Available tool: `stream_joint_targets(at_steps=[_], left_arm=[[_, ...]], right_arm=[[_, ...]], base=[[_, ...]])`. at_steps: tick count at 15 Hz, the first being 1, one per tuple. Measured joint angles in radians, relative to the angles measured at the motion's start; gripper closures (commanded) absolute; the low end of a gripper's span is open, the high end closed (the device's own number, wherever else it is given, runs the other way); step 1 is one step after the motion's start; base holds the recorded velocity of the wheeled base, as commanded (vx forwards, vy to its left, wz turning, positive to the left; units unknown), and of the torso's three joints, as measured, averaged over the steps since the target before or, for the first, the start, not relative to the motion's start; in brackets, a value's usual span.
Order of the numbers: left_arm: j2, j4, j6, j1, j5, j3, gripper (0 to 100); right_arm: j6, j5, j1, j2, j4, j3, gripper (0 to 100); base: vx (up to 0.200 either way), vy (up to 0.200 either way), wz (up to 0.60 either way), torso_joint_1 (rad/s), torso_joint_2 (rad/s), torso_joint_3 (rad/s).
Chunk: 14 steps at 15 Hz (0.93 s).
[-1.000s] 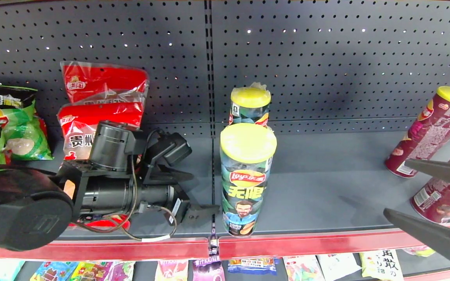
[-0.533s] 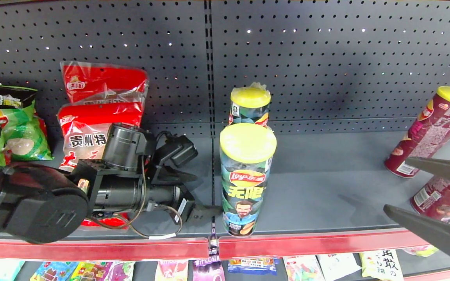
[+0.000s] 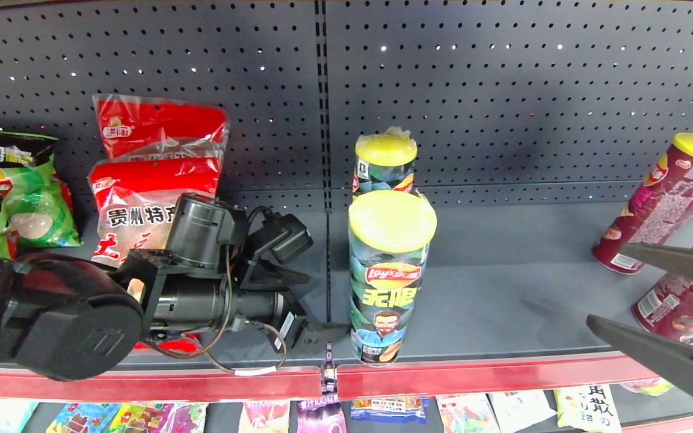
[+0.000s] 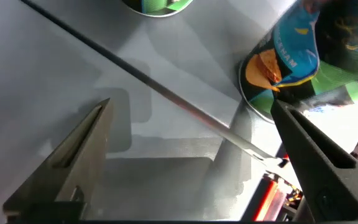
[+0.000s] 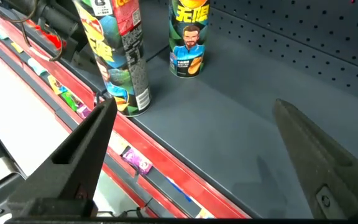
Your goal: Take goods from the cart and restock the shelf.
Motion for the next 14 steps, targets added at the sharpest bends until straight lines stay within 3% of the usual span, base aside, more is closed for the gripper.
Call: stream_joint_targets(at_steps=[8, 11, 14], left_arm=[[-0.011, 0.000, -0.006, 0.007, 0.010, 0.009, 0], [-0.072, 0.002, -0.021, 0.065, 0.020, 0.021, 0], [-0.217, 0.014, -0.058, 0.153, 0.023, 0.067, 0]], right_arm=[[0.008, -0.001, -0.009, -0.003, 0.001, 0.011, 0], [0.008, -0.002, -0.024, -0.006, -0.001, 0.031, 0], [0.005, -0.005, -0.050, -0.037, 0.001, 0.081, 0]], base=[[0.000, 0.000, 0.00, 0.000, 0.00, 0.000], [0.000, 0.000, 0.00, 0.000, 0.00, 0.000], [0.000, 0.000, 0.00, 0.000, 0.00, 0.000]])
